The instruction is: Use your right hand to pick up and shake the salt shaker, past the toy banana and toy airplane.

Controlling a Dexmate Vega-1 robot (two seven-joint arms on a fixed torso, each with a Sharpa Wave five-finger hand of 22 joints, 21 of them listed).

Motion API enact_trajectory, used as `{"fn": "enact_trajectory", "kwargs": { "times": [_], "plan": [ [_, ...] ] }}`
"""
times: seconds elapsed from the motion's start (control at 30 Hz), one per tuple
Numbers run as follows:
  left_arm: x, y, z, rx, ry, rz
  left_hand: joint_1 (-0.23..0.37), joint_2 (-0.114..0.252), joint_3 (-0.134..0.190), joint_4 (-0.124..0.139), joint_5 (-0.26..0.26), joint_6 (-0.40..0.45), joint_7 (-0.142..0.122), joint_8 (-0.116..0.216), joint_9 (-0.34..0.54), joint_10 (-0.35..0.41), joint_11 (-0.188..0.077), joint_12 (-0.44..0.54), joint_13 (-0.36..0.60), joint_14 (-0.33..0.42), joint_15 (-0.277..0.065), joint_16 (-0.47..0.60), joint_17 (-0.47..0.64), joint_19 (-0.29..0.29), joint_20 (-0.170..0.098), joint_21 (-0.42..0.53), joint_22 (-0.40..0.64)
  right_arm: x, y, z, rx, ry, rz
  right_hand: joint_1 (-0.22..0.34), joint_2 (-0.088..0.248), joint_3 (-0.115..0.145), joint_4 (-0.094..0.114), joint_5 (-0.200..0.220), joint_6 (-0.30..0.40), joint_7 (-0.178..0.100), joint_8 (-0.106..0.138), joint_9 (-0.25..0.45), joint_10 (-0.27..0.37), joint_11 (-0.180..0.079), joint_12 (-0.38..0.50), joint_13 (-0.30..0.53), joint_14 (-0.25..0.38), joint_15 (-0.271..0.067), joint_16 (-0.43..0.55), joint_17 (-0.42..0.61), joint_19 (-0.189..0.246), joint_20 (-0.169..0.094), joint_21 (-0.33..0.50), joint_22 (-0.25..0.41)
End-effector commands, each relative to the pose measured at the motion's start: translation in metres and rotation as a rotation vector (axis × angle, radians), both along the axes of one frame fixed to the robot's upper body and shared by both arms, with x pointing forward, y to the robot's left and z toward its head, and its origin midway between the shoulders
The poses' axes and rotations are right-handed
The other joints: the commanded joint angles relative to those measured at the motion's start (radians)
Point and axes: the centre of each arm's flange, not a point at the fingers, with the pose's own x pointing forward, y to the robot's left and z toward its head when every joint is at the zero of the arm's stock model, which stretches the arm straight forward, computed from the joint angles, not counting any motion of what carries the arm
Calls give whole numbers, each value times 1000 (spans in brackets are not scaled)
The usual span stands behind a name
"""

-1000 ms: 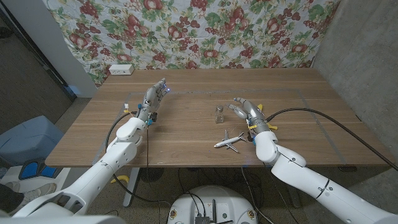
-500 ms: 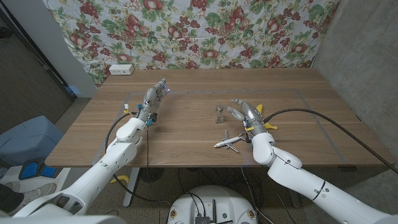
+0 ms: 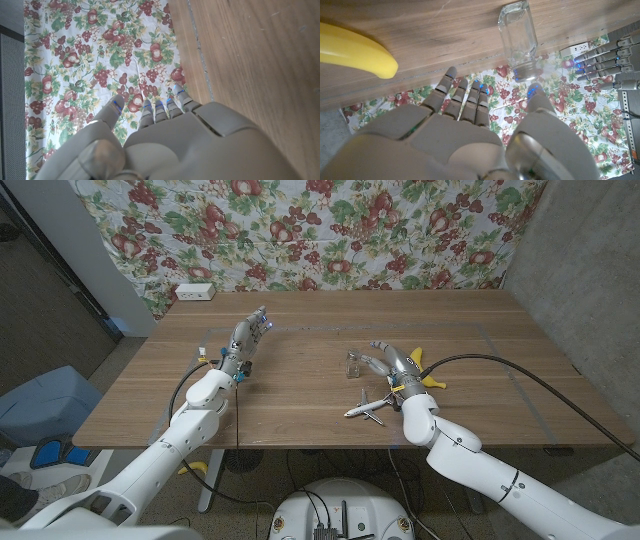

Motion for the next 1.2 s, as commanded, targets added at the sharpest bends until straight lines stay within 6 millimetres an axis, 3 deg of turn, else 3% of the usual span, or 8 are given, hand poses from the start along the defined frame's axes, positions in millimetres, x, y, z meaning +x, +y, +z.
{"fn": "enact_trajectory", "kwargs": {
  "times": [0.03,0.37,0.57,1.2],
  "plan": [
    [1,2,0,-3,3,0,9,42,0,0,4,6,-3,3,4,6,-6,2,2,0,-7,-3,1,1,-1,-4,5,1,5,-2,-21,17,0,12,-12,-4,2,-3,6,-7,6,4,8,-3,7,3,2,-39,4,3,5,1,-1,2],
    [0,2,-1,-2,1,0,9,42,0,1,5,6,-2,3,4,5,-6,2,2,0,-7,-3,1,3,0,-8,5,1,8,-3,-37,31,-8,26,-26,-7,2,-1,13,-12,8,5,15,-11,10,7,0,-43,4,4,5,1,-5,2],
    [-1,2,-1,-3,0,2,9,42,0,1,5,6,-2,3,4,5,-7,2,2,0,-7,-3,1,3,0,-11,5,3,9,-4,-39,38,-8,39,-36,-11,6,3,17,-16,10,5,27,-14,16,13,26,-64,16,7,6,0,-9,3],
    [-4,1,-2,-3,-2,4,9,42,0,1,5,6,-2,3,4,5,-4,2,2,1,-8,-3,1,6,-1,-19,6,5,13,-6,-56,42,-11,59,-43,-14,10,9,22,-21,12,6,32,-22,21,24,27,-69,20,13,9,-1,-14,4]
  ]
}}
